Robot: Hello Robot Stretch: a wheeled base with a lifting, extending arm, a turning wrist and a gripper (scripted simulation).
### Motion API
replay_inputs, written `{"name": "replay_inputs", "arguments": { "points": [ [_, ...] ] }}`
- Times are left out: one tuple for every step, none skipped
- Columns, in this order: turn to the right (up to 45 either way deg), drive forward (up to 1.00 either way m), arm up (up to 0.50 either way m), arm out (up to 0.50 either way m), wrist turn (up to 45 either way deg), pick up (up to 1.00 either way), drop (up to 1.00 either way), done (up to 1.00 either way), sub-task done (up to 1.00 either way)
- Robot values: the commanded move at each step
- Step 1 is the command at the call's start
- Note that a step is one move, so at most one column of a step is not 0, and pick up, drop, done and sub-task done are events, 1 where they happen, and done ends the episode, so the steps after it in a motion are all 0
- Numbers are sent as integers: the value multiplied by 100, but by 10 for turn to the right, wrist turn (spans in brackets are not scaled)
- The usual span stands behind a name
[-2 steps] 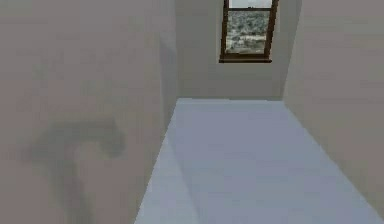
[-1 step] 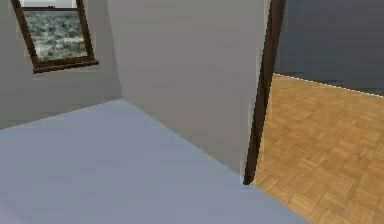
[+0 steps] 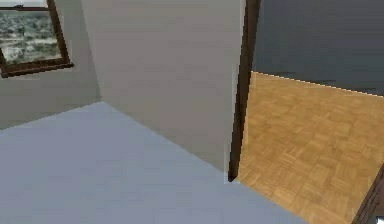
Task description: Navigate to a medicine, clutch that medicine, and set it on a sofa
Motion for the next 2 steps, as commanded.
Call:
{"name": "replay_inputs", "arguments": {
  "points": [
    [0,50,0,0,0,0,0,0,0],
    [450,0,0,0,0,0,0,0,0]
  ]
}}
